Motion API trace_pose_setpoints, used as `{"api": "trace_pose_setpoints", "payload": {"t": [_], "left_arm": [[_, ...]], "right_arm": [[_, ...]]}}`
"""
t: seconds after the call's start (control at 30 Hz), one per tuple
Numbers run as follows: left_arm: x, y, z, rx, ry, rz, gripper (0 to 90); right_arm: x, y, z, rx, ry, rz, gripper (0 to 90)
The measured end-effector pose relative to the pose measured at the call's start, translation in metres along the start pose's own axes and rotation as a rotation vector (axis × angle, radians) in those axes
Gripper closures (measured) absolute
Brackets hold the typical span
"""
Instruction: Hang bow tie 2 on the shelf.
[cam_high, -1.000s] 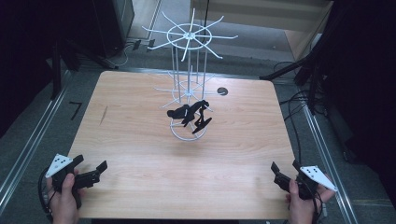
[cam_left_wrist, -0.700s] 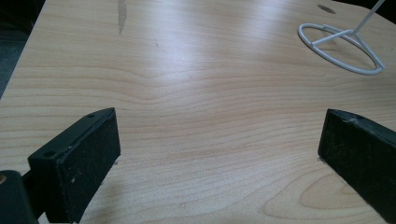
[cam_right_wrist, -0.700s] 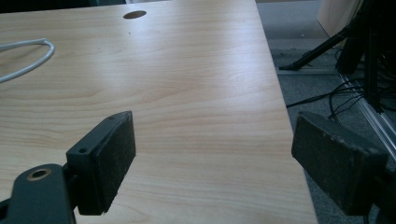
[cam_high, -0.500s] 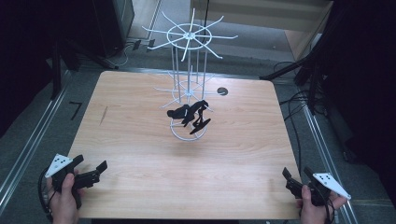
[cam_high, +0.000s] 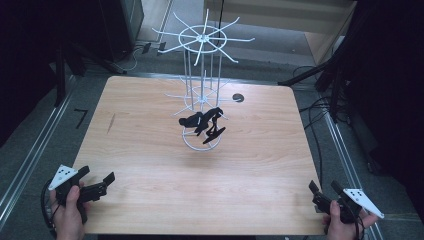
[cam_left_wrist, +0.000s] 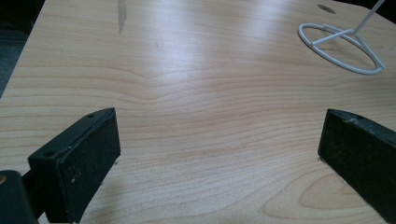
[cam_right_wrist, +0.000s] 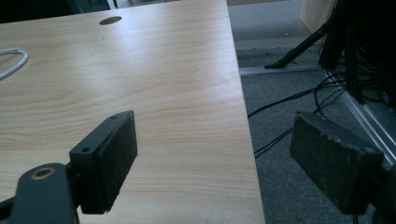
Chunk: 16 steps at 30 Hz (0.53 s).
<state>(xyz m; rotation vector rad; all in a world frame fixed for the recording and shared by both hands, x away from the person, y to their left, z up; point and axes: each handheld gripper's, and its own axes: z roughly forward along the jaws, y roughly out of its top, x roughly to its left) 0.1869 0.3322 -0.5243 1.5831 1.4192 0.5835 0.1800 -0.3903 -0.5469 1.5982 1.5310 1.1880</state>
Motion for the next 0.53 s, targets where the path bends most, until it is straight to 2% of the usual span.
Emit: {"api": "trace_pose_setpoints", "payload": {"t": [0.1,0.2,0.3,0.53], "left_arm": [[-0.0001,0.0002,0.0003,0.004,0.002,0.0,0.0],[0.0002,0.0004,0.0003,0.003,0.002,-0.001,0.0],[0.0002,0.0004,0.0003,0.003,0.001,-0.001,0.0],[0.0005,0.0003,0.0003,0.001,0.0,-0.002,0.0]], "right_arm": [[-0.0015,0.0001,-0.0008,-0.004,-0.007,0.008,15.9],[-0.0024,0.0011,-0.0041,-0.023,-0.005,0.036,15.8],[-0.0017,0.0006,-0.0038,-0.006,-0.015,0.05,15.6],[0.0045,0.002,0.0005,0.011,-0.032,0.01,16.3]]}}
